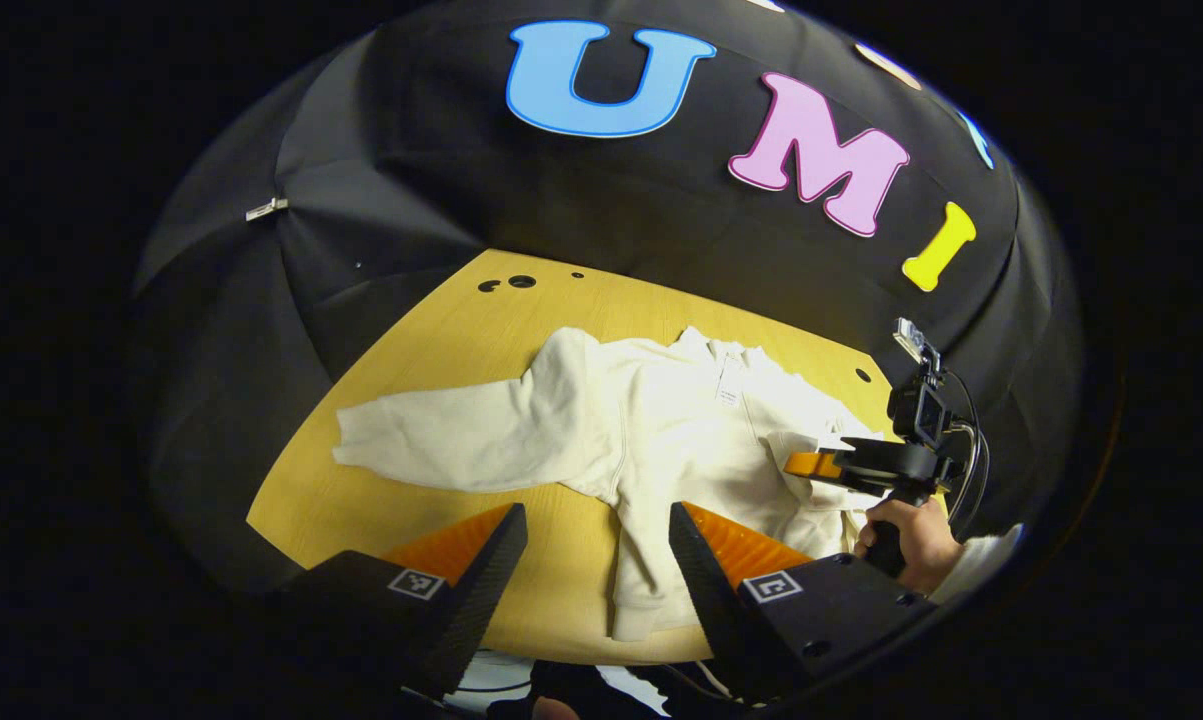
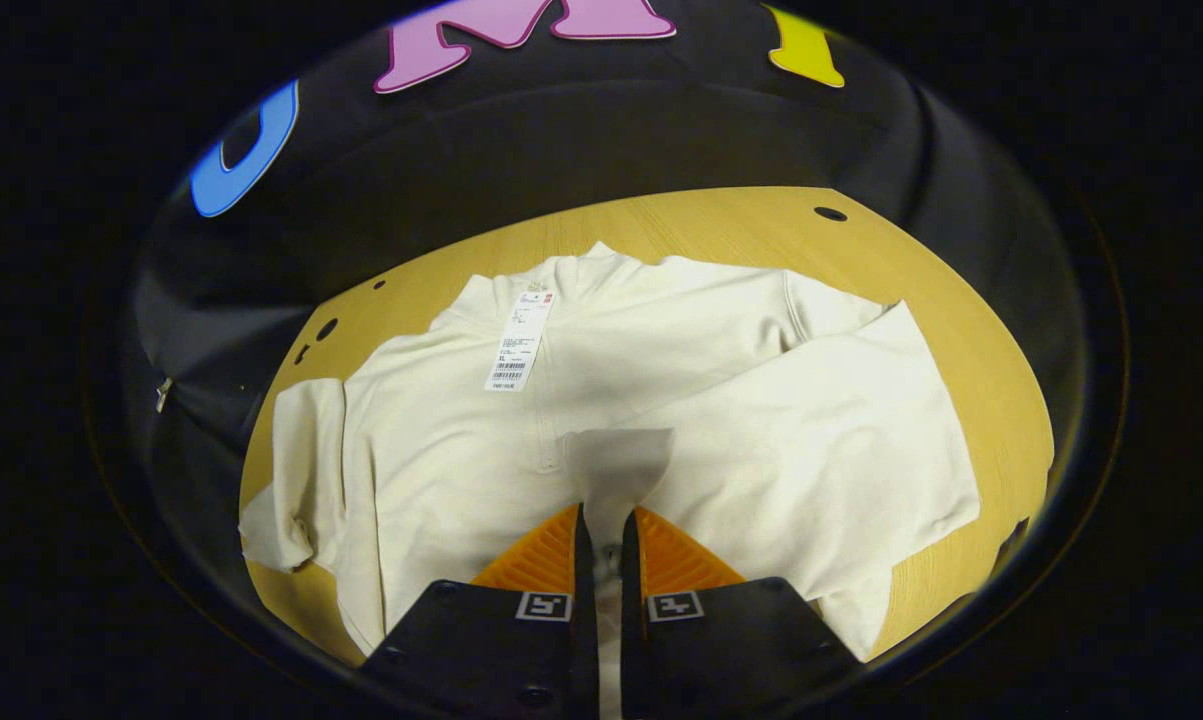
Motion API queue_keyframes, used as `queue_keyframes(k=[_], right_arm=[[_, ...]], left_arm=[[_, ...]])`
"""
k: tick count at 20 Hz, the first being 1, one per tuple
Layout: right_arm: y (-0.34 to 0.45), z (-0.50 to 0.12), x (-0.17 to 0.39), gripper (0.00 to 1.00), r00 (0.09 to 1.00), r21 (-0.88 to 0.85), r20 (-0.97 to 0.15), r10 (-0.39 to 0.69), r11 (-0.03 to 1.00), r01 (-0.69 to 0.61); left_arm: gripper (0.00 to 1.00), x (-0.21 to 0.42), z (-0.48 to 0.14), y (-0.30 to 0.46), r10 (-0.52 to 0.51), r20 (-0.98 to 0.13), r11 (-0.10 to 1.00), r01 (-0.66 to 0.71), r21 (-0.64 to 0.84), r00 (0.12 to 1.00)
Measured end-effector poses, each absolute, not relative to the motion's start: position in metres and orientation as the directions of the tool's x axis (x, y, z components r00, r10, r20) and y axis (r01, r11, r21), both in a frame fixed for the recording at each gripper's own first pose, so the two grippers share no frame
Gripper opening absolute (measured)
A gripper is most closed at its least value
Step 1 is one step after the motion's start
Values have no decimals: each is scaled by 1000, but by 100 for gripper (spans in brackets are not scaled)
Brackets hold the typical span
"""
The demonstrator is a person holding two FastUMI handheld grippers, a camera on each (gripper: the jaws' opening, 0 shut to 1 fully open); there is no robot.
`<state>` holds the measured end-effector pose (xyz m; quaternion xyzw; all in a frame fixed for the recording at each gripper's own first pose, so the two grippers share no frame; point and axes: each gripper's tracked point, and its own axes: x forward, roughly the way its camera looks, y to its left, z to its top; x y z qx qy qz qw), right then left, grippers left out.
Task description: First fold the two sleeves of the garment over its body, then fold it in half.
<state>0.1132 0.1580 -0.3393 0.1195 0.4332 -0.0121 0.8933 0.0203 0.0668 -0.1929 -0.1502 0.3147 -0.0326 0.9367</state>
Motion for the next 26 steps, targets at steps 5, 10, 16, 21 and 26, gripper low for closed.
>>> queue_keyframes(k=[5, 10, 16, 21, 26], right_arm=[[178, -336, 108, 25, 621, 222, -771, 143, 974, 52], [188, -320, 105, 72, 632, 254, -755, 175, 967, 36], [186, -281, 82, 85, 643, 301, -732, 225, 954, 9], [160, -257, 51, 85, 639, 295, -740, 211, 955, 28], [128, -251, 12, 85, 615, 271, -769, 173, 960, 68]], left_arm=[[83, 24, -205, 89, -123, -595, 944, -93, -318, 794], [79, 35, -216, 125, -67, -606, 934, -164, -317, 792], [79, 60, -235, 181, 6, -636, 908, -271, -320, 771], [78, 88, -268, 229, 54, -677, 920, -300, -252, 734], [78, 111, -300, 265, 90, -732, 920, -338, -200, 676]])
